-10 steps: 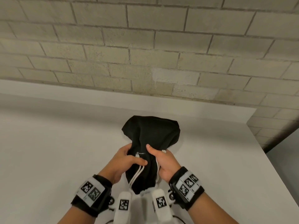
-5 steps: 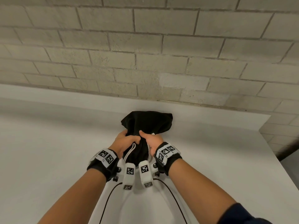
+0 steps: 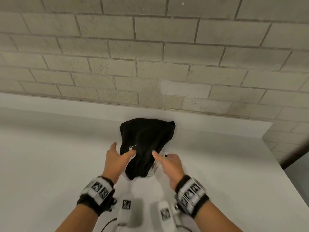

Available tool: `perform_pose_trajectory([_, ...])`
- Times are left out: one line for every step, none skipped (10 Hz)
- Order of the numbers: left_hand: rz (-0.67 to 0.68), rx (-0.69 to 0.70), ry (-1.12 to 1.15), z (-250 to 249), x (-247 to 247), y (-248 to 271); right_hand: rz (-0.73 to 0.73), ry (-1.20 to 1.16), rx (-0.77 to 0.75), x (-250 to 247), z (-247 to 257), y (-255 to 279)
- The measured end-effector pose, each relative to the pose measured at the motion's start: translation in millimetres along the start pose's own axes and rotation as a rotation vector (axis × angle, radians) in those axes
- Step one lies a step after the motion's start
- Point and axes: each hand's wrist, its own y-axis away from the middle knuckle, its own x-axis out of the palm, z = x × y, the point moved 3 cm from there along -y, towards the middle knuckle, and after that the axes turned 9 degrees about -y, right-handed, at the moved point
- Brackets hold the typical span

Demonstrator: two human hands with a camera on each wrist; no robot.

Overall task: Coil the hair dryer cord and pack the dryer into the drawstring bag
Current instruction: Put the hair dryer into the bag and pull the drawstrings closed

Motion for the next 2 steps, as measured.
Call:
perform_pose_trajectory([0.082,0.134,0.055,3,-30,50,-0.052,0.24,-0.008,-64,-10,54])
perform_pose_trajectory([0.429,0.205,0.057,22,-64,101,-0.061,0.135,0.168,-123,-19,94])
